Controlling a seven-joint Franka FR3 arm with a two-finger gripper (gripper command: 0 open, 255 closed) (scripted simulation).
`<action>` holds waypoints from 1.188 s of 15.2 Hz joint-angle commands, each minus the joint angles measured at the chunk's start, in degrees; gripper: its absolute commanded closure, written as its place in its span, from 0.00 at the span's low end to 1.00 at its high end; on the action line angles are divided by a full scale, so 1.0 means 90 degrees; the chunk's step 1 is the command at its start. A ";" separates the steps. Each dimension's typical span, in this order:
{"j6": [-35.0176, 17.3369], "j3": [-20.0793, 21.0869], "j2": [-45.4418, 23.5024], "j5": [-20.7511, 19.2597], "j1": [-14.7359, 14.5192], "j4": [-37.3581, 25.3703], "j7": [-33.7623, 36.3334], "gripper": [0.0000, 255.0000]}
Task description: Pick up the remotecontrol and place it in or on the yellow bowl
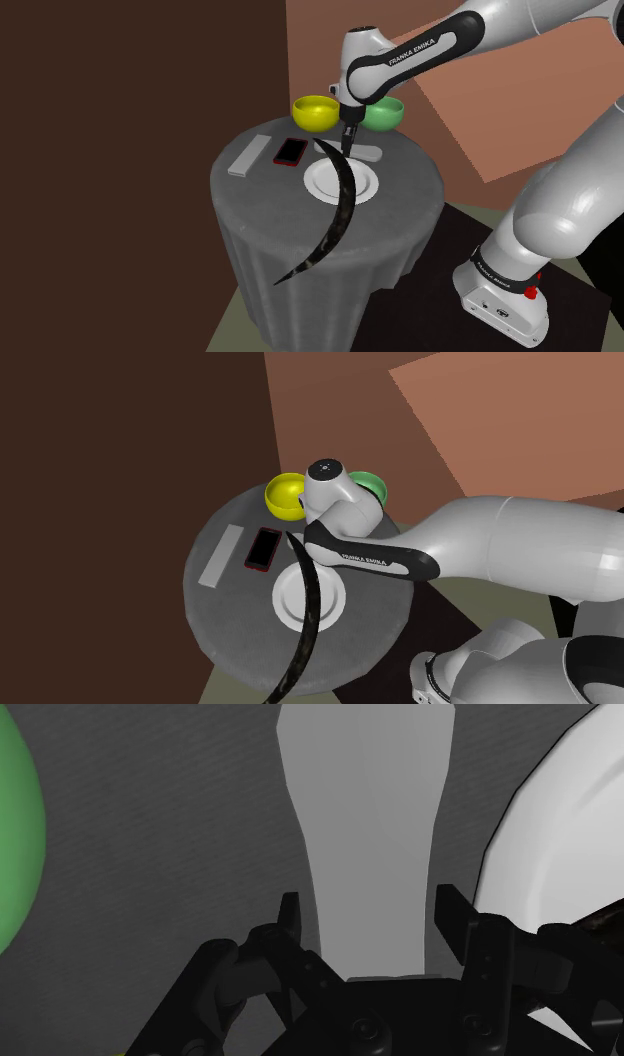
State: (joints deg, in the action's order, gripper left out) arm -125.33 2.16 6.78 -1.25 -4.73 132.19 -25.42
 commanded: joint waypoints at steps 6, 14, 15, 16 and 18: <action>-0.0003 0.0000 -0.0001 0.0000 0.0000 -0.0001 0.0000 1.00; 0.0697 -0.0003 0.0291 0.0021 -0.0002 -0.0409 -0.0026 1.00; 0.0784 -0.0004 0.0321 0.0023 -0.0003 -0.0466 -0.0029 1.00; 0.0870 -0.0004 0.0350 0.0025 -0.0003 -0.0524 -0.0031 1.00; 0.1044 -0.0005 0.0403 0.0029 -0.0003 -0.0644 -0.0037 1.00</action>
State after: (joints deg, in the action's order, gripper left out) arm -116.65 2.14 10.25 -1.01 -4.77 126.96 -25.69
